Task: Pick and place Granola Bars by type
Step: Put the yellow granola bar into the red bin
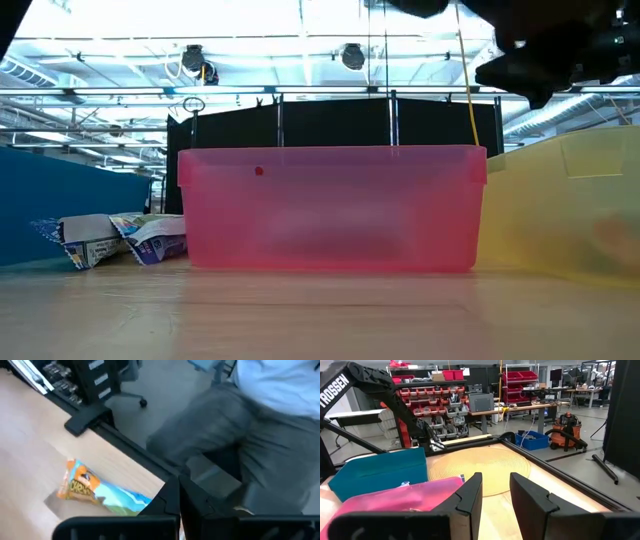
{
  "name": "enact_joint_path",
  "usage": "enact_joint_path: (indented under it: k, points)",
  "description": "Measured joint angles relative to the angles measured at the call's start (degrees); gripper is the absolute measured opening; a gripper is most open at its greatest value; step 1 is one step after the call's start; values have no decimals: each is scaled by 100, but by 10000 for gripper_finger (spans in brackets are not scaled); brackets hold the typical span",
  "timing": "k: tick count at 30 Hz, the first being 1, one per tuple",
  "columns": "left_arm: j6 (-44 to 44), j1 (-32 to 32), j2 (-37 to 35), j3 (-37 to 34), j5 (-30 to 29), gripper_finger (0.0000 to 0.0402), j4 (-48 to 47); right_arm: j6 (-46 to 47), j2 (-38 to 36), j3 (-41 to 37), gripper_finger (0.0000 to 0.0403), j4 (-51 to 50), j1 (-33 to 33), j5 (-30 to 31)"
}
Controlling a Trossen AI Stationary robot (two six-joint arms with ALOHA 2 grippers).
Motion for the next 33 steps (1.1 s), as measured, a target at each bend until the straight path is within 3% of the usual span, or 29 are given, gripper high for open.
enact_joint_path:
  k: [17, 33]
  points:
    - [-261, 248, 466, -1, 259, 1, -114, 0, 114, 0, 91, 44, -2, 2]
    - [-742, 98, 230, 21, -104, 1, -2516, 0, 118, 0, 91, 43, -1, 2]
